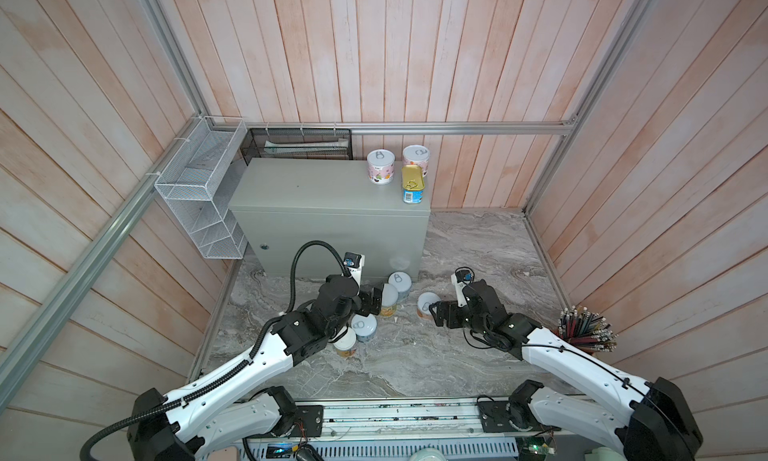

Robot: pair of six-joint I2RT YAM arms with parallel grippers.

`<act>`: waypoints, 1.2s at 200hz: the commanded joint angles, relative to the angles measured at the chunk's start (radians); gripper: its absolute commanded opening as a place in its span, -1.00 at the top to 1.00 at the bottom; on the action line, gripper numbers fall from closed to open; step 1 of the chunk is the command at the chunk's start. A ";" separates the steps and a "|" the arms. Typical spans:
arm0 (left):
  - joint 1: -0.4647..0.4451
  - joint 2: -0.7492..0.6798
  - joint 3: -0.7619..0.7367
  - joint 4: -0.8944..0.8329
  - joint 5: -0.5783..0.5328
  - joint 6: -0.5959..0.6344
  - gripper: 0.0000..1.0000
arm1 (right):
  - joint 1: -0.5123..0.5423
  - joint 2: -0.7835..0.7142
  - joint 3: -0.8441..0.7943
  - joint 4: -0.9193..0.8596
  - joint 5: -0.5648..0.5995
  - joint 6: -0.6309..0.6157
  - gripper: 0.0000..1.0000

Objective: Place and organize the canned foods onto the counter
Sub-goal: 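Lower the left gripper toward the floor cans while the right gripper advances, then lower the right gripper over the orange-labelled can while the left hovers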

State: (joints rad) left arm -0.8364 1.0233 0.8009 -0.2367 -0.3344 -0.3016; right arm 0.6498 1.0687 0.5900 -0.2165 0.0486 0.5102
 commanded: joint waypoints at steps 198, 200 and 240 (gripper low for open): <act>-0.072 -0.054 -0.451 0.659 0.122 0.160 -1.00 | 0.072 0.404 0.298 -0.147 0.096 0.083 -0.84; -0.072 -0.051 -0.449 0.658 0.120 0.159 -1.00 | 0.073 0.408 0.299 -0.147 0.100 0.084 -0.84; -0.072 0.005 -0.435 0.659 0.117 0.149 -1.00 | 0.079 0.450 0.319 -0.167 0.169 0.102 -0.83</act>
State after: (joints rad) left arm -0.9047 1.0027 0.3519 0.3885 -0.2104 -0.1577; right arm 0.7216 1.5002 0.8783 -0.3332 0.1509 0.5919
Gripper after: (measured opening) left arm 0.998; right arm 0.914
